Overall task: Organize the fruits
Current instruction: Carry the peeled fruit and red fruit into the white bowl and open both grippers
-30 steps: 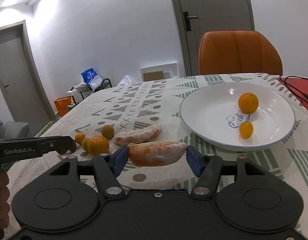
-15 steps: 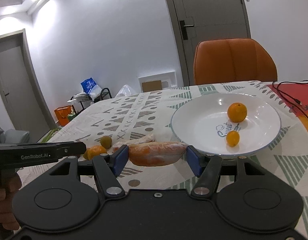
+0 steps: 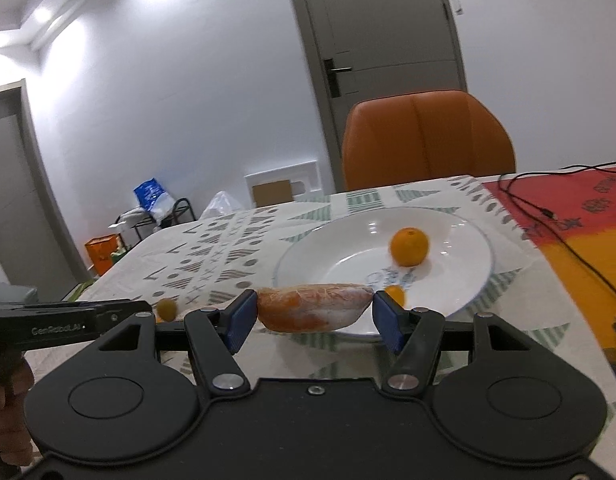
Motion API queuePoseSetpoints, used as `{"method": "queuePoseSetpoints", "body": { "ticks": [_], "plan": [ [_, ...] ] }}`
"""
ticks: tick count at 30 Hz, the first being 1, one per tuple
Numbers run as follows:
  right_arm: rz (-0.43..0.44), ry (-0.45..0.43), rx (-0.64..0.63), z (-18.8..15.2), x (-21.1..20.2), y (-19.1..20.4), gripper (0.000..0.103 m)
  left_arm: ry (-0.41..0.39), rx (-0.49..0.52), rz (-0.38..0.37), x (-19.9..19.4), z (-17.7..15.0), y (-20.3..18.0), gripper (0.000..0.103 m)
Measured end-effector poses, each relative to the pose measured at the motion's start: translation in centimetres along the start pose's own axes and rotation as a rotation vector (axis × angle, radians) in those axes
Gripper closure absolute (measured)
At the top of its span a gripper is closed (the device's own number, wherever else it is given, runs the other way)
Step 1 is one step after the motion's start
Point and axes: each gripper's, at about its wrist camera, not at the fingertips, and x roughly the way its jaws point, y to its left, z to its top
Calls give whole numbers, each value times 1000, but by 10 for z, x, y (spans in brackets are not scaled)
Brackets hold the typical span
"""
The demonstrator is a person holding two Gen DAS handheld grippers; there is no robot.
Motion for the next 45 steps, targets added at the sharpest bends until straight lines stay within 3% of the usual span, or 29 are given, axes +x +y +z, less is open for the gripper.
{"method": "queuePoseSetpoints", "body": {
  "ticks": [20,26,28,42,45],
  "plan": [
    [-54,8,49,3,22,-52,43,38,54,-42,48,16,-38,82],
    [-69,0,80,5,27,-64,33,49,75,-62,63,22,-50,82],
    [-64,-10,85,5,24,-66,23,50,83,-70,67,25,-54,82],
    [-62,5,117,-3,18,-71,22,55,118,-98,86,34,-77,81],
    [-65,7,133,-5,17,-74,22,51,114,-105,85,35,-77,77]
  ]
}}
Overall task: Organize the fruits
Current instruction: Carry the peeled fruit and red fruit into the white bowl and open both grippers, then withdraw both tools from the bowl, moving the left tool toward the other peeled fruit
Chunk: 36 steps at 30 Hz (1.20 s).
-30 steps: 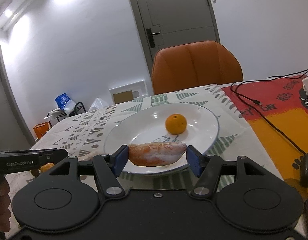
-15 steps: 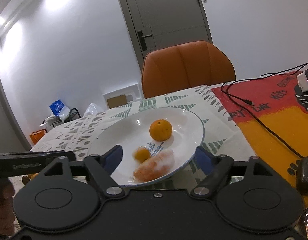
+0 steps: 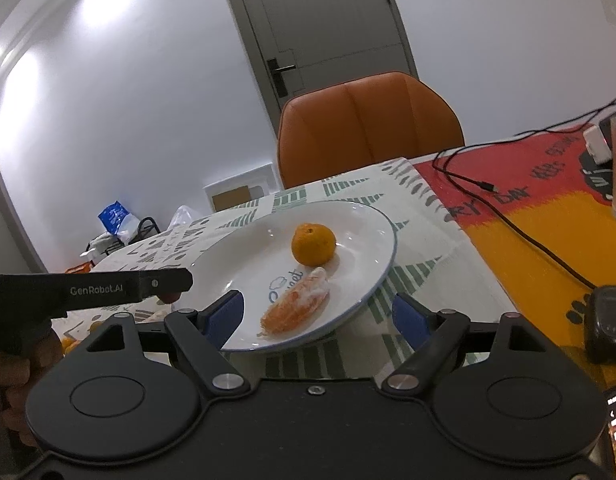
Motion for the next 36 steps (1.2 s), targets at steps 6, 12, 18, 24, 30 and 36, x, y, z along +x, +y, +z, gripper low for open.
{"method": "queuePoseSetpoints", "body": {
  "ticks": [6,12,18,24,30,36],
  "plan": [
    [-2,-1,12,-1,-3,-2,22,10,-6,19,-7,-2,1,60],
    [6,2,19,-3,-5,0,19,1,-14,50,-22,-8,8,45],
    [9,-6,18,-4,-10,6,13,-30,-59,106,-41,-13,19,21],
    [0,-16,-1,-4,-16,15,3,-60,-81,157,-59,-19,32,12],
    [-12,-27,2,-4,-21,27,0,-83,-117,190,-76,-25,46,8],
    [-10,-27,-17,-6,-23,42,0,-92,-151,210,-89,-33,58,4]
  ]
}}
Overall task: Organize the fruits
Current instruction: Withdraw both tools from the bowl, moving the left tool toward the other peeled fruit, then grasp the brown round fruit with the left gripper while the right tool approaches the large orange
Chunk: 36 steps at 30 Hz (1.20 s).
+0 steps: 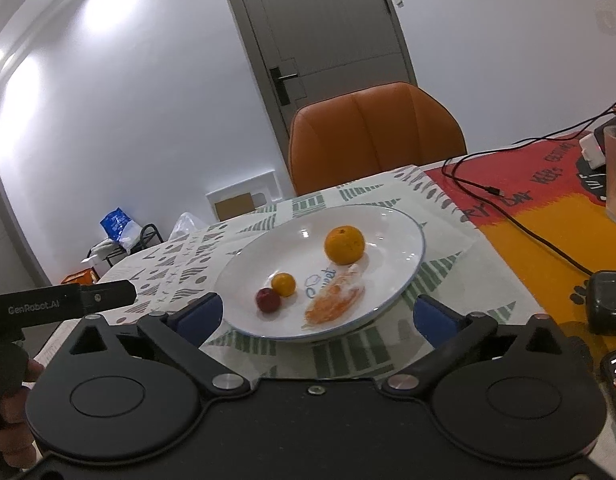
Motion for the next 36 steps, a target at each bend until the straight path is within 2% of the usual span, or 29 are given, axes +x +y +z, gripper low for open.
{"method": "queuePoseSetpoints", "body": {
  "ticks": [12,19,36],
  "plan": [
    [5,-7,-27,-1,-6,26,0,-25,-53,16,-23,-4,30,2],
    [79,12,-68,-3,-8,45,0,-21,-88,22,-33,-5,49,2],
    [161,41,-120,-13,5,84,0,-21,-150,111,-46,-9,96,2]
  ]
}}
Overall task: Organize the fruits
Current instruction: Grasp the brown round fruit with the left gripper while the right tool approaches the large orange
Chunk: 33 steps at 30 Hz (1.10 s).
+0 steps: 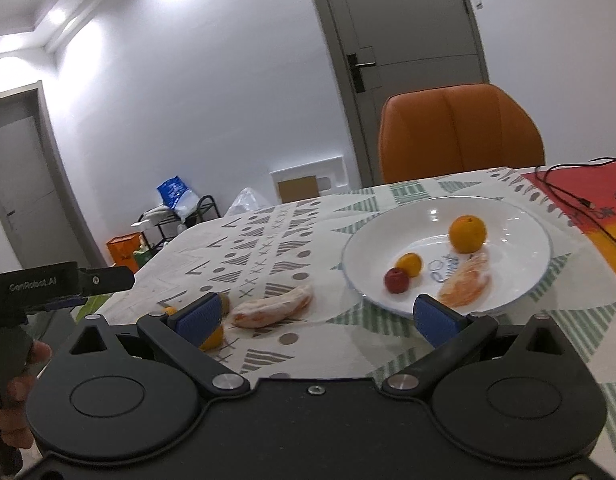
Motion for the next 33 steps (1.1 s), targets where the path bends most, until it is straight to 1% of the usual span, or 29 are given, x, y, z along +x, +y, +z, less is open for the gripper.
{"method": "queuePoseSetpoints", "body": {
  "ticks": [9,13,15,21,23,25,29,31,32,33],
  "plan": [
    [36,33,-31,-2,13,18,0,23,-32,33,7,-5,26,3],
    [39,58,-29,-3,23,25,0,23,-19,34,11,-10,31,5],
    [36,72,-27,-4,28,28,0,26,-10,37,13,-11,31,9],
    [84,85,-61,-6,39,41,1,60,-8,13,25,-15,35,28],
    [96,99,-72,-5,44,45,4,72,-6,4,29,-16,35,38],
    [112,113,-79,-6,49,49,14,83,-7,-4,33,-16,34,42],
    [142,143,-83,-7,58,53,26,92,-3,-24,42,-18,29,50],
    [153,164,-87,-7,63,54,34,106,-1,-26,48,-19,28,54],
    [155,172,-85,-7,65,55,36,116,-2,-27,52,-19,28,58],
    [158,178,-84,-7,68,56,38,124,-5,-28,55,-19,28,59]
  ]
}}
